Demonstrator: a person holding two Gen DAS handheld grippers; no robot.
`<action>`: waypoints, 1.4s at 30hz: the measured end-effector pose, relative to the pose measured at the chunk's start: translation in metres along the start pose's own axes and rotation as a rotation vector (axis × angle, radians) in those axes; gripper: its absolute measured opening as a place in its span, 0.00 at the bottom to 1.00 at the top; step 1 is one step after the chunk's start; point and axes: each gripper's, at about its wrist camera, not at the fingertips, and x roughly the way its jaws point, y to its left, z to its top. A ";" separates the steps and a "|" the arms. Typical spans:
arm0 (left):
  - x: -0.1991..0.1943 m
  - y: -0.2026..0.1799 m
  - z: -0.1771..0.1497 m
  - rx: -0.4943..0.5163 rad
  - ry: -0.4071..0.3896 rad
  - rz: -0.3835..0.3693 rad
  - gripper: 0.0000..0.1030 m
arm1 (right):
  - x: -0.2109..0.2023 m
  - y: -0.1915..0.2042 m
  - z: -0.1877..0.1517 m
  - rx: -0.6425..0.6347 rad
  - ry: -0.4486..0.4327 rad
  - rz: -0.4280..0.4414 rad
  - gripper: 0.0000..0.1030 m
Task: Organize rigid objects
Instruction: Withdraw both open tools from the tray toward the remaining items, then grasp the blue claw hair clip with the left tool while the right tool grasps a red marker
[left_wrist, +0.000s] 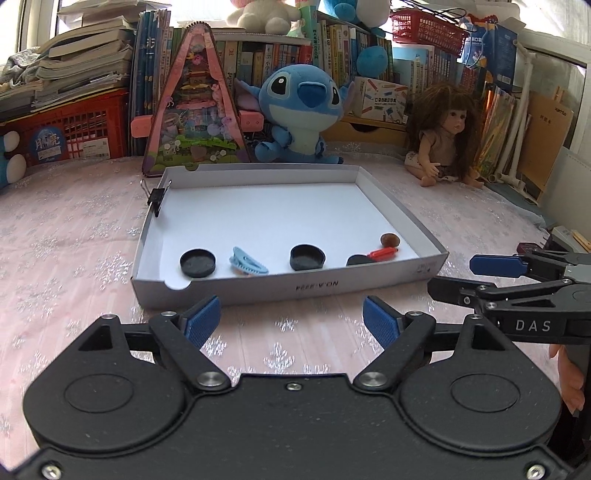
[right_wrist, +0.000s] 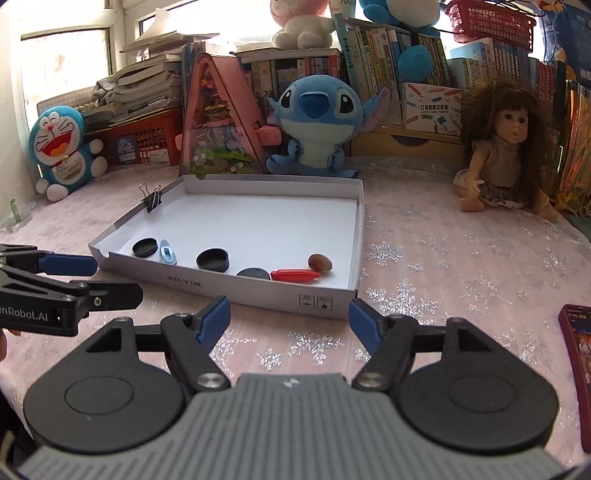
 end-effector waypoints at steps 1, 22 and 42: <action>-0.003 0.000 -0.004 0.002 -0.004 0.000 0.81 | -0.002 0.001 -0.003 -0.011 0.001 0.004 0.80; -0.048 0.000 -0.072 0.044 -0.050 0.011 0.80 | -0.043 0.005 -0.065 -0.084 0.008 -0.001 0.82; -0.040 0.001 -0.077 0.045 -0.032 0.021 0.35 | -0.037 0.004 -0.072 -0.114 0.005 -0.043 0.50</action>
